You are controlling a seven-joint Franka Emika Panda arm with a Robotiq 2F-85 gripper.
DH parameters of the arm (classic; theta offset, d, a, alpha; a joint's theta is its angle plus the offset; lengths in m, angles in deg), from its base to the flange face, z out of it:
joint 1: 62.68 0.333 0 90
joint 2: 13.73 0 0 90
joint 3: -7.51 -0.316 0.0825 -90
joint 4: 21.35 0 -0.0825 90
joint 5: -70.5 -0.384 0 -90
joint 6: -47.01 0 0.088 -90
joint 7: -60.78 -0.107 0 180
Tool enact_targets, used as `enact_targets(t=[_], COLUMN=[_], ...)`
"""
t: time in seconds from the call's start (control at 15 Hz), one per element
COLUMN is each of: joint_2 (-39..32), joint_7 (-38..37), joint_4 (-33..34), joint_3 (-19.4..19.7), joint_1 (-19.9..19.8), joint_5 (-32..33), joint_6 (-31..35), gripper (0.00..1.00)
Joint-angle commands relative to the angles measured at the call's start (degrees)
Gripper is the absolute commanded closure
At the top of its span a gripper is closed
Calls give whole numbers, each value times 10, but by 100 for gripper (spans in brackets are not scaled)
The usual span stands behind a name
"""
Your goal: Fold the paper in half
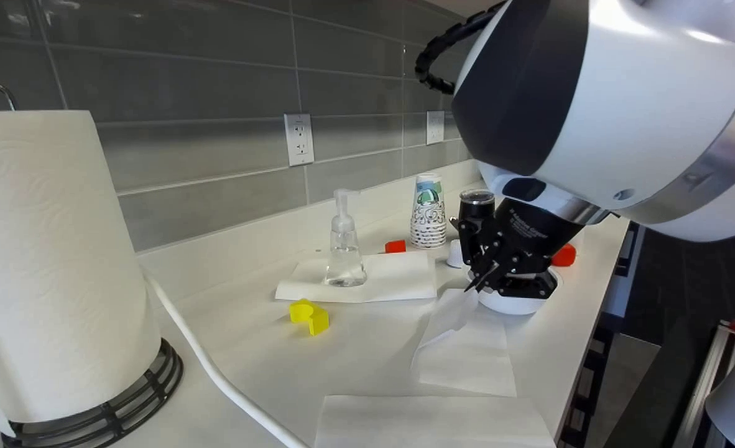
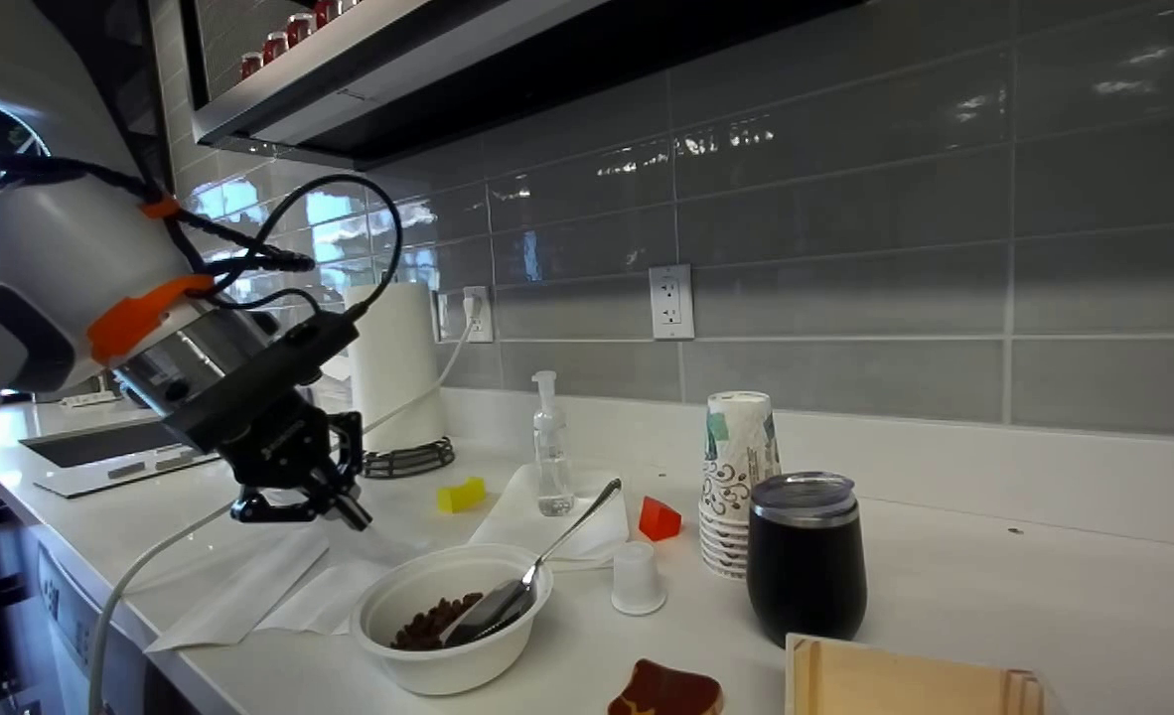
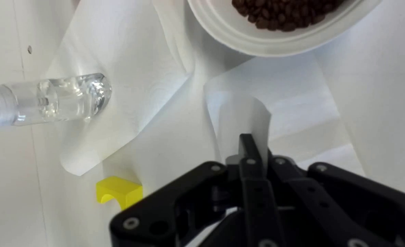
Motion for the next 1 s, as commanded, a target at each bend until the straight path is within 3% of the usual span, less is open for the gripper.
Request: enact_targets(t=[0.0, 0.47, 0.93], joint_2=[-12, -53, -85], joint_7=[23, 22, 21], joint_4=[-1, -6, -6], joint_3=[-25, -47, -68], joint_1=[-13, -26, -32], joint_5=[-18, -36, -45], joint_6=[56, 120, 114], gripper=[100, 100, 100])
